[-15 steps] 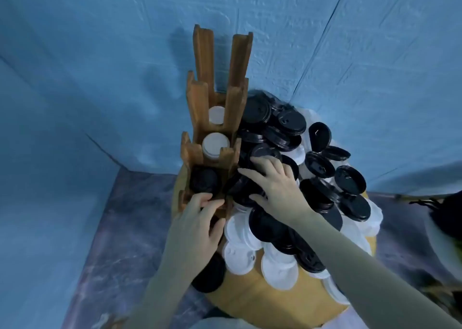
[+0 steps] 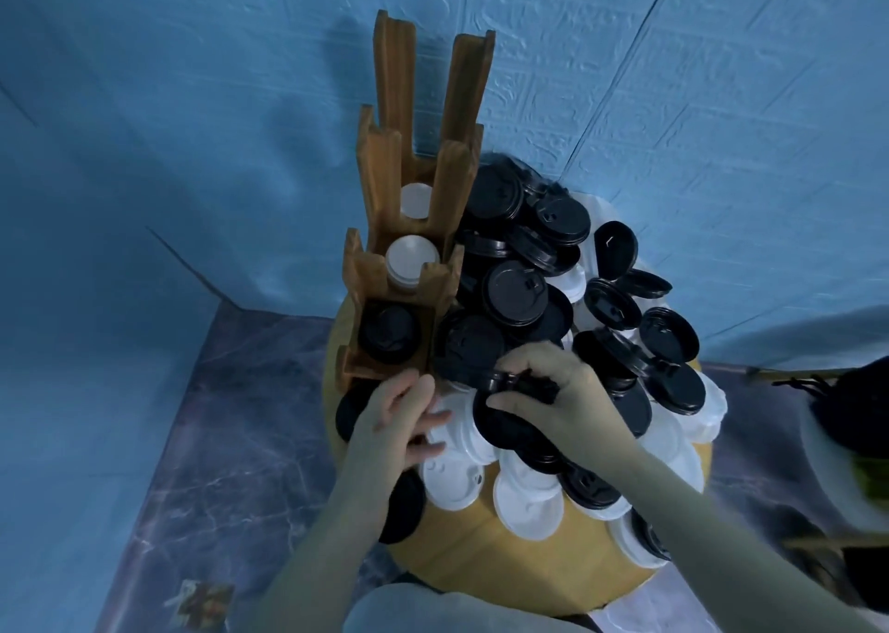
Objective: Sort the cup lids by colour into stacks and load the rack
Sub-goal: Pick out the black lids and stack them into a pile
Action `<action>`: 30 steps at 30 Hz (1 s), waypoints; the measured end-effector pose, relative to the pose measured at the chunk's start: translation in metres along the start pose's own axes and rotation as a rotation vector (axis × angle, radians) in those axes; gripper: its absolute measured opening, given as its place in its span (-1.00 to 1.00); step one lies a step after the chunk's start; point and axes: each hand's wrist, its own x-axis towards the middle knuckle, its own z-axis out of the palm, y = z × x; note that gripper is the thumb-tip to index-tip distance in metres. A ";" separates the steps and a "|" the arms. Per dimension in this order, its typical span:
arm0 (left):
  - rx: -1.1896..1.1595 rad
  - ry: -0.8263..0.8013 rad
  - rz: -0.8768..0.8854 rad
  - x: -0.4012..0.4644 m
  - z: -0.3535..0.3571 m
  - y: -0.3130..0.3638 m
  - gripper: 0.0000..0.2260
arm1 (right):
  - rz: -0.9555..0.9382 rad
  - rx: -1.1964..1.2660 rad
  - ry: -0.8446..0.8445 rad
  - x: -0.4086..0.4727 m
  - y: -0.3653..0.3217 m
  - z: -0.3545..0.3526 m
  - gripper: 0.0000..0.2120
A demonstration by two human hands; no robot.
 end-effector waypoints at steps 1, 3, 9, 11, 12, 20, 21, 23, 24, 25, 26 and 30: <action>-0.167 -0.046 -0.126 0.000 0.003 -0.001 -0.53 | 0.106 0.162 -0.014 -0.006 -0.005 0.003 -0.83; -0.388 -0.158 -0.270 -0.001 0.007 -0.006 -0.40 | 0.179 0.249 -0.019 -0.017 -0.007 0.011 -0.82; -0.673 -0.378 -0.294 0.008 0.011 -0.011 -0.45 | -0.153 -0.223 -0.060 -0.024 0.009 0.023 -0.91; -0.693 -0.343 -0.310 0.011 0.012 -0.011 -0.51 | -0.200 -0.278 -0.096 -0.019 0.007 0.019 -0.88; -0.699 -0.328 -0.305 0.012 0.013 -0.011 -0.54 | -0.227 -0.298 -0.117 -0.015 0.006 0.018 -0.86; -0.271 -0.317 0.071 0.022 -0.004 -0.003 -0.13 | 0.144 0.369 -0.044 0.007 -0.014 0.016 -0.95; -0.209 -0.294 0.123 0.021 -0.004 -0.002 -0.12 | 0.205 0.487 -0.010 0.009 -0.017 0.015 -0.91; -0.173 -0.168 0.166 0.021 -0.001 -0.001 -0.24 | 0.307 0.540 0.004 0.016 -0.018 0.013 -0.87; -0.194 -0.106 0.164 0.022 -0.001 -0.001 -0.37 | 0.343 0.487 0.012 0.020 -0.018 0.013 -0.88; -0.216 -0.074 0.150 0.023 0.000 -0.003 -0.49 | 0.361 0.388 0.050 0.025 -0.016 0.014 -0.90; -0.245 -0.070 0.128 0.023 0.001 -0.003 -0.58 | 0.368 0.247 0.123 0.029 -0.011 0.014 -0.88; -0.373 -0.102 0.049 0.022 0.005 -0.002 -0.63 | 0.364 -0.479 0.354 0.049 0.011 0.013 -0.48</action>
